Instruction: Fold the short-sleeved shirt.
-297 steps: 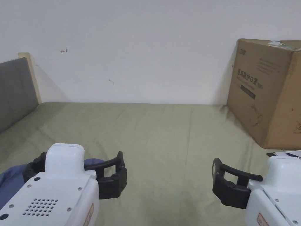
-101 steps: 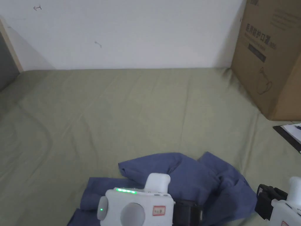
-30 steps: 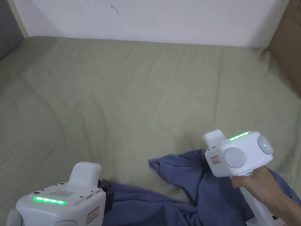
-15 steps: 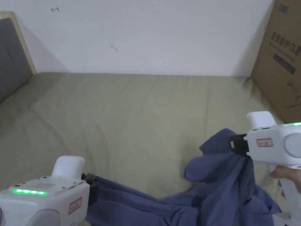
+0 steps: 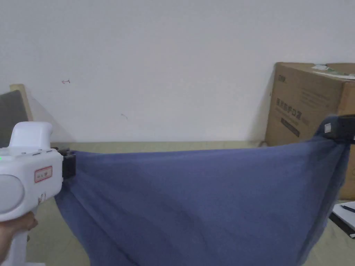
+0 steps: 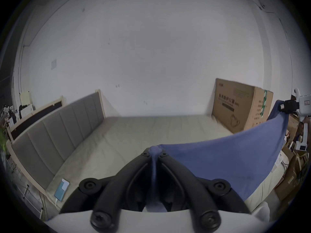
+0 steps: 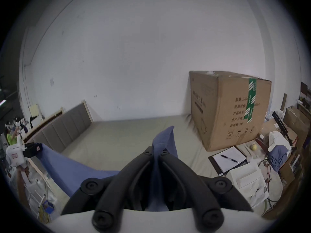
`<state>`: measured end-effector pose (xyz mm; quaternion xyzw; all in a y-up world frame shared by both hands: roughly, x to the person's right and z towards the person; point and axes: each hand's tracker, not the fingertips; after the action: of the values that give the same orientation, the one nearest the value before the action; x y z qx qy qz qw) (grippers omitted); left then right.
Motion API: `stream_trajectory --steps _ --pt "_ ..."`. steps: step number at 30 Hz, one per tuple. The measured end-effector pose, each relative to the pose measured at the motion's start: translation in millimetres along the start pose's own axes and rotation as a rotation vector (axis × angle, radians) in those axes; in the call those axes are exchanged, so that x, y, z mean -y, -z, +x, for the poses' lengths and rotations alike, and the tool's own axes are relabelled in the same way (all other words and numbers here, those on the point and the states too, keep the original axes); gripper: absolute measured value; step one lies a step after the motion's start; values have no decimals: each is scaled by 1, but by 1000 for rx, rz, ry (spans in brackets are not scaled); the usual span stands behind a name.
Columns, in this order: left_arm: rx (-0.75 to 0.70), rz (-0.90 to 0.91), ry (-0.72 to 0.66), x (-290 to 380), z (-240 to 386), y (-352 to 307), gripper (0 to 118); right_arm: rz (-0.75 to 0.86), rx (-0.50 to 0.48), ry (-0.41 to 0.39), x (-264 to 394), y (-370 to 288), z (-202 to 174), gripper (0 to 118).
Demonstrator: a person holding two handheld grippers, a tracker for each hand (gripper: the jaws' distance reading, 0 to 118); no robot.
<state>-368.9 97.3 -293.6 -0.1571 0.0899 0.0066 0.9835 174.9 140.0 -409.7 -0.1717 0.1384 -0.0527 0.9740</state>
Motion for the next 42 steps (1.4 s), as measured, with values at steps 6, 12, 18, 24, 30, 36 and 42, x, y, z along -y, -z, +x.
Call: stream_trajectory --steps 6,12,18,24,30,36,42 --pt "-5 60 25 -37 9 -16 2 71 -34 11 -28 -31 -3 0" --pt "5 92 24 -73 5 -7 2 105 -34 24 -57 -30 -6 0" --pt "-1 105 26 -128 4 36 2 108 -7 25 -103 12 -13 0" --pt "-33 143 31 -193 4 87 2 131 8 45 -167 57 -20 0" --pt "-54 173 -12 -245 3 134 2 142 8 63 -217 97 -22 0" --pt "-98 231 -18 -270 6 174 2 159 7 61 -233 132 -27 0" --pt "-137 206 45 -260 14 233 2 103 23 17 -209 180 -20 0"
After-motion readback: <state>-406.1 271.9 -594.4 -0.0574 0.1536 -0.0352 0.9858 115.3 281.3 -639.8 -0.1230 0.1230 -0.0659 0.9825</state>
